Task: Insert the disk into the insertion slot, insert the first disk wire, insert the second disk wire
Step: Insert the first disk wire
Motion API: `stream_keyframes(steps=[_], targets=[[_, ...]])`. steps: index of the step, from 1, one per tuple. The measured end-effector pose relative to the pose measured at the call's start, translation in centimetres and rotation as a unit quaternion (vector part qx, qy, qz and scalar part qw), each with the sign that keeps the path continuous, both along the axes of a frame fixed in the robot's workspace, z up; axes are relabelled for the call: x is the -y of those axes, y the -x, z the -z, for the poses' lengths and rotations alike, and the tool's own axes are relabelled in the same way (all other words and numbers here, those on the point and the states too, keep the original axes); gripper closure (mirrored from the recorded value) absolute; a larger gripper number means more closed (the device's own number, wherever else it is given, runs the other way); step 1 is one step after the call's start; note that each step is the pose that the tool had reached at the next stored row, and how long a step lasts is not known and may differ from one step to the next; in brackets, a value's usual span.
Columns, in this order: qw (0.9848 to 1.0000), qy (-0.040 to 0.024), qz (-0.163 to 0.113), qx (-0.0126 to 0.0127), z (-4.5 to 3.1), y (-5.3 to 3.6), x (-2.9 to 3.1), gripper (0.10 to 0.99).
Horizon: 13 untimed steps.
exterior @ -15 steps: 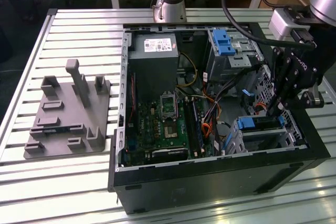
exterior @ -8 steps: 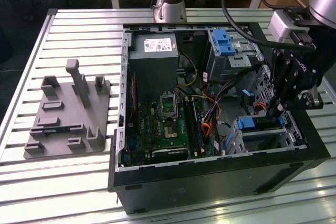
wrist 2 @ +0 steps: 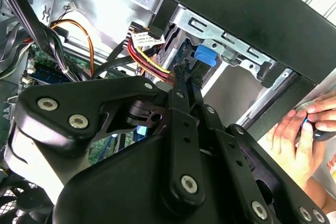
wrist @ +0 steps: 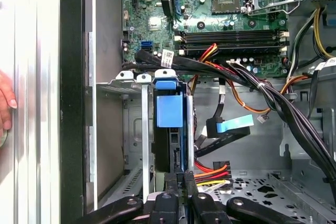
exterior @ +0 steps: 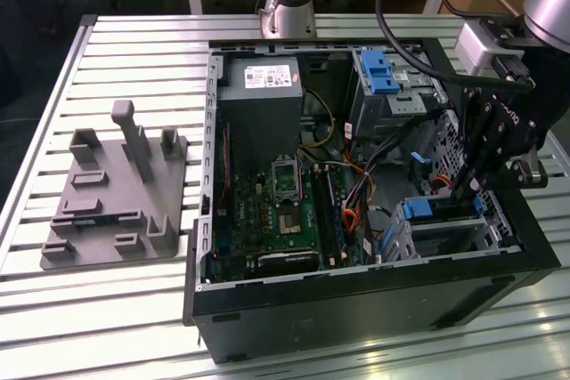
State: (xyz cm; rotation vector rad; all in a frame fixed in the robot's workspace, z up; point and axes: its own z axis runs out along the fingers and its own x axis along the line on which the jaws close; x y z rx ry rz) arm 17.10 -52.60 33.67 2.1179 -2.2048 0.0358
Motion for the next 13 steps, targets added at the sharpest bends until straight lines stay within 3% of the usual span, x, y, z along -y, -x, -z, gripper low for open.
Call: stream_keyframes(steps=[13], targets=[[1.0000, 0.0002, 0.000, -0.0019, 0.40, -0.07, 0.05, 0.922]])
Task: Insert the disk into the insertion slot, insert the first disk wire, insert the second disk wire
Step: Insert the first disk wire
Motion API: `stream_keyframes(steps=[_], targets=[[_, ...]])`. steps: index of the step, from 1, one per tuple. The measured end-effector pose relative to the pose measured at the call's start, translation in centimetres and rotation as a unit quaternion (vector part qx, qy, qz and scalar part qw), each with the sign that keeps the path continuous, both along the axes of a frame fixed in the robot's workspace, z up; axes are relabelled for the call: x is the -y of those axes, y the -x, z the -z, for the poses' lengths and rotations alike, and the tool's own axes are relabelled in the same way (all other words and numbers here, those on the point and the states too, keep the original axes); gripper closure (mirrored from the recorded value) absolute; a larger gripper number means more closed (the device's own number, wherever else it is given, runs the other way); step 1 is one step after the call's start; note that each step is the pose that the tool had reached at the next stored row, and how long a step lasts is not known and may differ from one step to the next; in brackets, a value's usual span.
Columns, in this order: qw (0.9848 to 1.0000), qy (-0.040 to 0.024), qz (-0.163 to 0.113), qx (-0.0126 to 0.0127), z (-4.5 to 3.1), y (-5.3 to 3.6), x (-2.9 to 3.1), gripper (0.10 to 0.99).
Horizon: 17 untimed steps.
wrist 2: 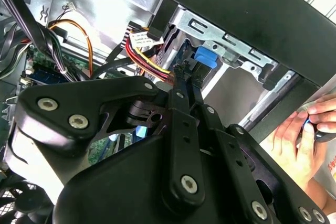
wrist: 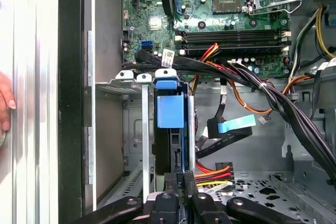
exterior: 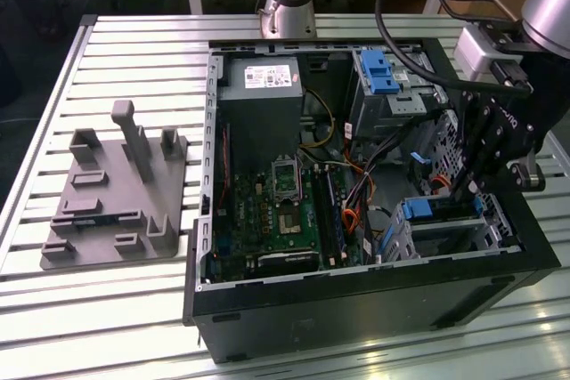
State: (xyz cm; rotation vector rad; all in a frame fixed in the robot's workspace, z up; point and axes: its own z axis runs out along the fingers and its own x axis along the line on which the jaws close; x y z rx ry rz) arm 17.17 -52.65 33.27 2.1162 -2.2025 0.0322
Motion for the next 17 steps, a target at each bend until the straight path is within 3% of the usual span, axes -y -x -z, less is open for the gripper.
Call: stream_keyframes(steps=[9, 17], targets=[[1.0000, 0.0000, 0.000, -0.0010, 0.25, -0.06, 0.00, 0.922], [1.0000, -0.0009, 0.000, -0.0017, 0.02, -0.06, -0.01, 0.922]])
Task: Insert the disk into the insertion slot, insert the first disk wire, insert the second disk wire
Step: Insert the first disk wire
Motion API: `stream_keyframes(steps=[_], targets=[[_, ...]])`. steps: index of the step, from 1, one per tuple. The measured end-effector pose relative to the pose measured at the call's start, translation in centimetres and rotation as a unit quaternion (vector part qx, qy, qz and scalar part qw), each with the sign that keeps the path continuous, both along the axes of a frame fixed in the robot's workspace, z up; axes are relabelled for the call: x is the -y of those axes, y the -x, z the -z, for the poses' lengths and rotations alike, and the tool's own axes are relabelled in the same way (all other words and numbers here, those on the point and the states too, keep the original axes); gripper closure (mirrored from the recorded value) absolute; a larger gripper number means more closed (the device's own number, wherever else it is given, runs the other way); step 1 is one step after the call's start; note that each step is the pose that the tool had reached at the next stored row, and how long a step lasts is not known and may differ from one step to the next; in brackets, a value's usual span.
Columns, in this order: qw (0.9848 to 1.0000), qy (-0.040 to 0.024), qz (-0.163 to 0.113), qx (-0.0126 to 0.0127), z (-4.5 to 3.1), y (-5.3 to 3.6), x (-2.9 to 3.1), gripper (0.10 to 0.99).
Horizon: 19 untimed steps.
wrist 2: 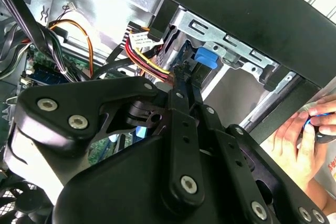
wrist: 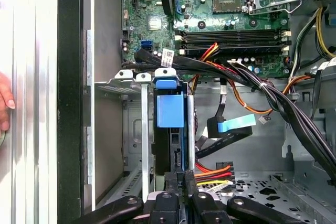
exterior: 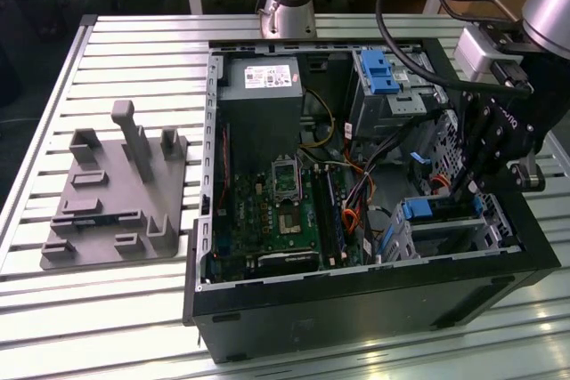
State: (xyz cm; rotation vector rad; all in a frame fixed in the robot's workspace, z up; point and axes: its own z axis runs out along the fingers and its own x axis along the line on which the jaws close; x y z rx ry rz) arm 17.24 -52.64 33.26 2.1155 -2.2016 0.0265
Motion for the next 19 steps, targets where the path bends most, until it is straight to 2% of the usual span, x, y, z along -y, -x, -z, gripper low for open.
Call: stream_keyframes(steps=[4, 10, 19], targets=[[1.0000, 0.0007, 0.000, 0.0001, -0.67, 0.00, 0.00, 0.922], [1.0000, 0.0006, 0.000, 0.0001, -0.70, 0.00, 0.01, 0.922], [1.0000, -0.0080, 0.000, 0.0001, -0.69, -0.01, 0.36, 0.922]])
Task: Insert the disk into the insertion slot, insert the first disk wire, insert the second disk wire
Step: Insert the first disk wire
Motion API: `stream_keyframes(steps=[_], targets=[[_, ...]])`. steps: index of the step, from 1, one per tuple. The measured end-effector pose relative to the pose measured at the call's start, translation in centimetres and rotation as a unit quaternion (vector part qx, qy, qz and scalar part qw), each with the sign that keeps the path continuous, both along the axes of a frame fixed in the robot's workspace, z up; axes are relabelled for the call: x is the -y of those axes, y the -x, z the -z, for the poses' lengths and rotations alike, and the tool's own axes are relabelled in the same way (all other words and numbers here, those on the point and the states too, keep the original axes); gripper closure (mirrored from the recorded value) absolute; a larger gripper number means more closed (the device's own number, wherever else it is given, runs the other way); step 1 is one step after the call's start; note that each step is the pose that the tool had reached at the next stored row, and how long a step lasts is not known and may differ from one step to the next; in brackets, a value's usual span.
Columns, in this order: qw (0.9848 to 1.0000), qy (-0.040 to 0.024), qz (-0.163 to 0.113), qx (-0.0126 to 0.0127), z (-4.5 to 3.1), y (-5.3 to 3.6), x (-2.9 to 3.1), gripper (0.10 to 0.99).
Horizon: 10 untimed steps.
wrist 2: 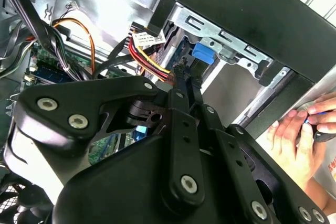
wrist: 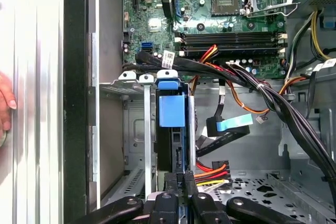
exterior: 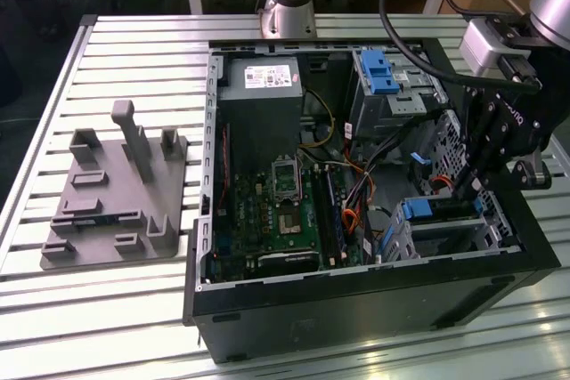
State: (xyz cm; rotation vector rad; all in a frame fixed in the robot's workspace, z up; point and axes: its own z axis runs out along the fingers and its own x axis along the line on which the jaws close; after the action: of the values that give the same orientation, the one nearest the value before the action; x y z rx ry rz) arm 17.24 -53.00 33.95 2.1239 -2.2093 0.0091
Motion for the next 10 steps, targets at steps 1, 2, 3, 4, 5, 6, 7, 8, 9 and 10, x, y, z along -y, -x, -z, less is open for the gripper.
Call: stream_keyframes(steps=[1, 2, 3, 4, 5, 6, 7, 8, 9, 10], targets=[[1.0000, -0.0023, 0.000, 0.0000, 0.00, 0.00, 0.02, 0.922], [1.0000, -0.0047, 0.000, 0.0000, 0.00, 0.00, 0.03, 0.922], [1.0000, -0.0062, 0.000, 0.0000, 0.00, 0.00, 0.04, 0.922], [1.0000, -0.0062, 0.000, 0.0000, 0.00, 0.00, 0.04, 0.922], [1.0000, -0.0063, 0.000, 0.0000, 0.00, 0.00, 0.04, 0.922], [1.0000, -0.0066, 0.000, 0.0000, 0.00, 0.00, 0.05, 0.922], [1.0000, -0.0065, 0.000, 0.0000, 0.10, 0.00, 0.08, 0.922], [1.0000, -0.0066, 0.000, 0.0000, 0.11, 0.00, 0.09, 0.922], [1.0000, -0.0065, 0.000, -0.0001, 0.12, 0.00, 0.09, 0.922], [1.0000, -0.0065, 0.000, -0.0001, 0.15, 0.00, 0.10, 0.922]])
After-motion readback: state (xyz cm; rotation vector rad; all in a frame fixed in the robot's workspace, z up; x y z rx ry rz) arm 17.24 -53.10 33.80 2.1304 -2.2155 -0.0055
